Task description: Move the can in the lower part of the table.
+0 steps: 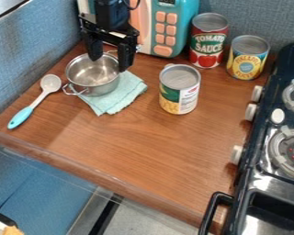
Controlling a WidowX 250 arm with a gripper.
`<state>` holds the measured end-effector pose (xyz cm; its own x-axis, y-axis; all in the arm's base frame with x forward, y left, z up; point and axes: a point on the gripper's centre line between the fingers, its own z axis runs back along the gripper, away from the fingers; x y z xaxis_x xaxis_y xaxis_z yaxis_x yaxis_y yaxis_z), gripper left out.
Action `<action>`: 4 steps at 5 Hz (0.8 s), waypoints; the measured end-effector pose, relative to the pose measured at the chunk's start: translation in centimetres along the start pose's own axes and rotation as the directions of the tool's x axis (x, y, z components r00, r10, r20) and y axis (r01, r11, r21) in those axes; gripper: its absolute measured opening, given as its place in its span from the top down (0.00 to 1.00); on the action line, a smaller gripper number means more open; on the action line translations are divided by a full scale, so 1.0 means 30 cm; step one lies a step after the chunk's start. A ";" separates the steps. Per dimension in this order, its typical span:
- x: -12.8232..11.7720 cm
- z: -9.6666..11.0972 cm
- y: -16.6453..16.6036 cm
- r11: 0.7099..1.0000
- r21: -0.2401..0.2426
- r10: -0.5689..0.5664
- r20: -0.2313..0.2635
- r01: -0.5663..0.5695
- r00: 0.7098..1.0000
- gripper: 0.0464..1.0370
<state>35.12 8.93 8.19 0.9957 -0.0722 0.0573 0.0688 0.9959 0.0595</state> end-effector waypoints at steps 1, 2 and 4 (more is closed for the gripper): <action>-0.008 -0.043 -0.004 1.000 -0.011 0.003 -0.035 -0.003 0.999 0.04; 0.076 0.001 -0.091 0.999 0.020 -0.042 0.019 0.041 0.999 0.04; 0.265 0.050 -0.237 0.998 0.033 -0.057 0.043 0.055 0.997 0.04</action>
<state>42.45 1.18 9.71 0.9866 -0.1310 0.0968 0.1217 0.9879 0.0957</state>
